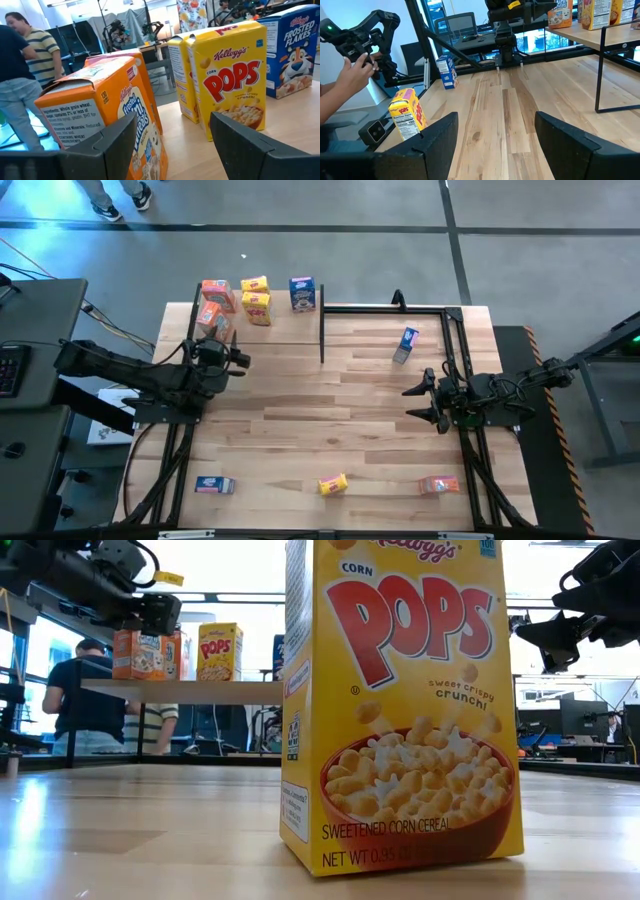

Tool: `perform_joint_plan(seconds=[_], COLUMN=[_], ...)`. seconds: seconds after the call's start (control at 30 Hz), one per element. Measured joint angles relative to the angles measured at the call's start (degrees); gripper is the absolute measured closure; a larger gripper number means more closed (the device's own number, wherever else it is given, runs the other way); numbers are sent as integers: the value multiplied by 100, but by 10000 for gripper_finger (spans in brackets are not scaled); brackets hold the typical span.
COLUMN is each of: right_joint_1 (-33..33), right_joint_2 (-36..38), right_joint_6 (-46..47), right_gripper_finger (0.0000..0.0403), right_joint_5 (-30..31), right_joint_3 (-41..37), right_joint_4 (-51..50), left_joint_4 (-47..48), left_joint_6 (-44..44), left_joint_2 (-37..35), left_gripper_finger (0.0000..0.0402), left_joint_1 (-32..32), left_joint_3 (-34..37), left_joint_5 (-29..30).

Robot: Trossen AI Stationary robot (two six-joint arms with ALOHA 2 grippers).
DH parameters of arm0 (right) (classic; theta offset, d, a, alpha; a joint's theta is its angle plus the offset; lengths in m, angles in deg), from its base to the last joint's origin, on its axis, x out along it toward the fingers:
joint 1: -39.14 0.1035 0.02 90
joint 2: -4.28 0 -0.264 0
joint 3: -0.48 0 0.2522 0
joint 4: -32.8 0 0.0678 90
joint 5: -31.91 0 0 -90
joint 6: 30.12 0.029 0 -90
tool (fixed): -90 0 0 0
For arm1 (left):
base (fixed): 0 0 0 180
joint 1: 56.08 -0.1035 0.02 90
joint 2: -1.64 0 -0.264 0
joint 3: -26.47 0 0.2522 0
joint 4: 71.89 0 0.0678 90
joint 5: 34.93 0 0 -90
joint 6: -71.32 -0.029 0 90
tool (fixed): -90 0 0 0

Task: Stack cereal on shelf
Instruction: Put the top orange cereal box on the shelf aligned with the other orange cereal box

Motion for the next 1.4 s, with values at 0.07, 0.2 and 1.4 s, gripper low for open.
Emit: perform_joint_plan(seconds=[0.07, 0.2, 1.4], right_joint_1=[1, 1, -1], right_joint_2=[-2, 1, 1], right_joint_6=[0, 2, 1], right_gripper_finger=[146, 146, 146], right_joint_5=[0, 0, -1], right_joint_3=[2, -1, 2], right_joint_4=[0, 0, 0], left_joint_4=[0, -5, -1305], left_joint_6=[1, 4, -5267], left_joint_2=[-2, -2, -2], left_gripper_finger=[161, 161, 161], left_joint_1=[0, 2, 276], left_joint_3=[0, 0, -3252], left_joint_5=[2, -8, 109])
